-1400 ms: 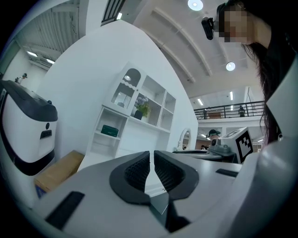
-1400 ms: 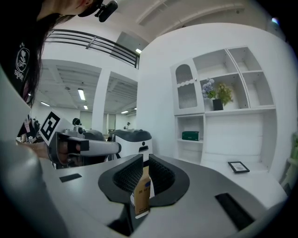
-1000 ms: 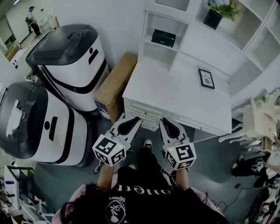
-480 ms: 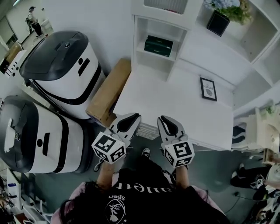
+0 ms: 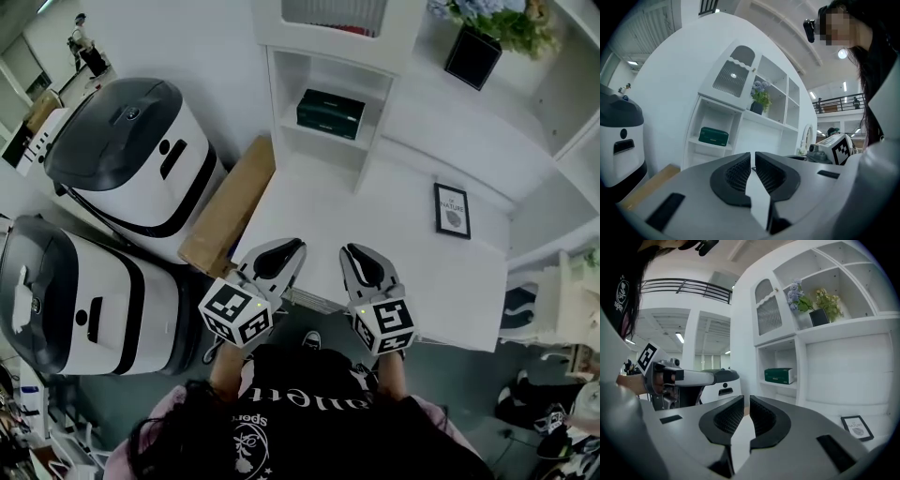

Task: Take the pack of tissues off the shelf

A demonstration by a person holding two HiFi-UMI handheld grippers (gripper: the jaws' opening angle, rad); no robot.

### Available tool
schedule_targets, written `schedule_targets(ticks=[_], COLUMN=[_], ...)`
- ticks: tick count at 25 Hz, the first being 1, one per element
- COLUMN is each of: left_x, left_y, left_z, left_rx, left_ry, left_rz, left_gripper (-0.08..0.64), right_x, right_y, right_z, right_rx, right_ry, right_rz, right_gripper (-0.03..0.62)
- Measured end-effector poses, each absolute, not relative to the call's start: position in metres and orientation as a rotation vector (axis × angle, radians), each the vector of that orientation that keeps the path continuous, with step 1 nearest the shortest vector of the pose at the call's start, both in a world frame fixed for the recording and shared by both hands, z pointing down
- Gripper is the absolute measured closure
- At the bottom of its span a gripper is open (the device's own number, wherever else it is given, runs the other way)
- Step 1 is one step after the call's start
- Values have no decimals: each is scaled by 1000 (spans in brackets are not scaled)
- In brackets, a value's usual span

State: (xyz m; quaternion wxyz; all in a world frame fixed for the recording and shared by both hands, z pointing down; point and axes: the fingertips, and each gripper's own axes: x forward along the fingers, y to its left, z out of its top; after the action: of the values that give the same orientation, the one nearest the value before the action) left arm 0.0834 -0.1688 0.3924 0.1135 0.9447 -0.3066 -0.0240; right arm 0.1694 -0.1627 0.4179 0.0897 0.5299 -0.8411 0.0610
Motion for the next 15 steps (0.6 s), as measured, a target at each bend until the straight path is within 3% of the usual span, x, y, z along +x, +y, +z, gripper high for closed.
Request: schedule_targets(ticks=[15], left_x=[85], left_y=[-208], left_z=[393], left_rx=[2769], left_ry=[-929], left_rz=[-48], left_gripper=[518], right_x=[182], right_y=[-202], right_z=[420], right_rx=[1584], right_ry=[-2487], right_rz=[196], right_gripper=[525])
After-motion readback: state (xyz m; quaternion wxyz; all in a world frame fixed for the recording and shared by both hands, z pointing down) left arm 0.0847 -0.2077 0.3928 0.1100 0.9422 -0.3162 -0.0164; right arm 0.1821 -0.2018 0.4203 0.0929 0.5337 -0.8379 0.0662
